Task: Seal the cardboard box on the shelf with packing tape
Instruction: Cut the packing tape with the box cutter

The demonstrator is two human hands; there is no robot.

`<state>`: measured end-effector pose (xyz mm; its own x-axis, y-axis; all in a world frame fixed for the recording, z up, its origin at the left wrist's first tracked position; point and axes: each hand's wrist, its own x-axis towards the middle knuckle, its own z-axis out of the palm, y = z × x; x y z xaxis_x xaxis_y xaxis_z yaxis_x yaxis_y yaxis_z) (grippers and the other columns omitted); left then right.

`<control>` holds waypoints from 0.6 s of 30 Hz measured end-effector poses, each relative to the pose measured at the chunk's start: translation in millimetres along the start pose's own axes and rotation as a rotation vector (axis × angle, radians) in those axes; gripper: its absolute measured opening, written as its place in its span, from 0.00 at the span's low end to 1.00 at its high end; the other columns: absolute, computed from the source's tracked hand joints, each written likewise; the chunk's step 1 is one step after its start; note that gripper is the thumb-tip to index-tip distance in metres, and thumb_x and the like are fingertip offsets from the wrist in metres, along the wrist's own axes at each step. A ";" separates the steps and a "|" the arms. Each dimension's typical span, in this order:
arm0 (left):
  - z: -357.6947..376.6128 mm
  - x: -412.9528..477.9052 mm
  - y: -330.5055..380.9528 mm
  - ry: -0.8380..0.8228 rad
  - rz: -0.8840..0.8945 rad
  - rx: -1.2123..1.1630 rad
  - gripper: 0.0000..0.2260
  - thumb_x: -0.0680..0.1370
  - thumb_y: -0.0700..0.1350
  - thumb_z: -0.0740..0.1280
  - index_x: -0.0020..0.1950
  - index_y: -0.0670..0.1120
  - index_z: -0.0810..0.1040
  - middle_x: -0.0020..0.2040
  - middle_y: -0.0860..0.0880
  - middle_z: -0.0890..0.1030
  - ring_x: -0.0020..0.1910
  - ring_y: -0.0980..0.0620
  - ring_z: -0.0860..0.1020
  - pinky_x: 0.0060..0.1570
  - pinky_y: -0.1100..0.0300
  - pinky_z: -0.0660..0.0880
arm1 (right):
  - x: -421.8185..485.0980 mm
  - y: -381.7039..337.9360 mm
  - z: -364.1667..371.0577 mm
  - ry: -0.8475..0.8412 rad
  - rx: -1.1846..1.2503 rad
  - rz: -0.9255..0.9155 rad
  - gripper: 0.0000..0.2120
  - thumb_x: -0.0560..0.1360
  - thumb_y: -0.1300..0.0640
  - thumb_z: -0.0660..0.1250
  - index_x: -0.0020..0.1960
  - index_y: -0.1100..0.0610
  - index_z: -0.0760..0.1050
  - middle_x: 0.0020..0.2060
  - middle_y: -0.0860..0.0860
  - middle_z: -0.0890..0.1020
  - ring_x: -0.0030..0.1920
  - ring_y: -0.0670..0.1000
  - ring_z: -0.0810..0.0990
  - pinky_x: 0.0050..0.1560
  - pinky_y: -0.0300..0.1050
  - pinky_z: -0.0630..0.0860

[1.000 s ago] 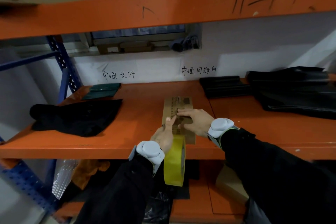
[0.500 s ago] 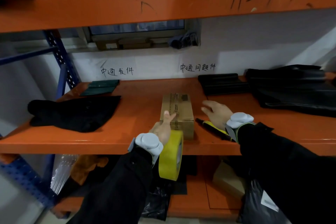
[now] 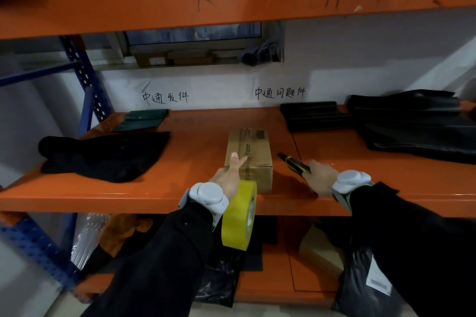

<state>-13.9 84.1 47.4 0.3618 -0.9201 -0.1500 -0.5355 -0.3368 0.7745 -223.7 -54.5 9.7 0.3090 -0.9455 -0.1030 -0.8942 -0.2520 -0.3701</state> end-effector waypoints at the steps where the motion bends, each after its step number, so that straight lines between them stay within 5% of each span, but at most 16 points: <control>1: -0.7 -0.8 0.1 0.004 0.010 0.006 0.27 0.81 0.65 0.38 0.75 0.65 0.65 0.47 0.47 0.82 0.24 0.54 0.68 0.26 0.61 0.62 | -3.5 0.5 -6.8 0.003 0.071 -0.033 0.09 0.81 0.54 0.56 0.53 0.57 0.71 0.43 0.57 0.82 0.33 0.53 0.78 0.32 0.43 0.71; 5: -1.4 -3.8 2.3 -0.009 0.021 0.023 0.26 0.83 0.62 0.39 0.76 0.62 0.64 0.64 0.32 0.77 0.28 0.50 0.73 0.29 0.61 0.63 | -34.1 -1.6 -42.4 -0.091 0.402 -0.162 0.07 0.82 0.51 0.59 0.53 0.54 0.72 0.37 0.55 0.80 0.31 0.54 0.78 0.26 0.44 0.72; 9: -1.0 -2.7 1.1 -0.006 0.007 -0.003 0.27 0.83 0.62 0.39 0.76 0.61 0.65 0.53 0.40 0.81 0.23 0.56 0.67 0.27 0.61 0.65 | -55.6 -9.7 -60.2 -0.198 0.467 -0.344 0.08 0.81 0.51 0.62 0.55 0.55 0.74 0.40 0.52 0.83 0.31 0.51 0.80 0.29 0.47 0.77; 11: -0.7 -0.7 1.9 -0.008 -0.003 -0.011 0.27 0.82 0.63 0.39 0.75 0.62 0.66 0.64 0.40 0.78 0.39 0.45 0.79 0.42 0.54 0.74 | -59.8 -16.3 -62.5 -0.248 0.445 -0.347 0.08 0.81 0.51 0.63 0.55 0.56 0.73 0.45 0.50 0.86 0.34 0.54 0.84 0.32 0.49 0.79; 13: 0.3 1.2 1.4 -0.008 -0.001 0.001 0.27 0.82 0.63 0.39 0.75 0.62 0.66 0.72 0.38 0.72 0.63 0.33 0.74 0.61 0.45 0.70 | -64.8 -24.8 -61.0 -0.279 0.389 -0.347 0.09 0.81 0.52 0.63 0.53 0.57 0.71 0.44 0.49 0.86 0.34 0.53 0.84 0.32 0.48 0.79; 18: -0.1 -3.0 3.7 -0.011 0.027 -0.008 0.26 0.84 0.60 0.39 0.76 0.59 0.66 0.76 0.40 0.67 0.70 0.34 0.69 0.69 0.47 0.65 | -72.1 -40.7 -51.1 -0.296 0.234 -0.347 0.05 0.79 0.53 0.62 0.52 0.53 0.67 0.38 0.53 0.81 0.29 0.52 0.77 0.29 0.45 0.76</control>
<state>-16.9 85.6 50.8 0.3389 -0.9309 -0.1359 -0.5386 -0.3104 0.7833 -226.2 13.4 79.3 0.6840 -0.7065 -0.1817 -0.6362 -0.4559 -0.6224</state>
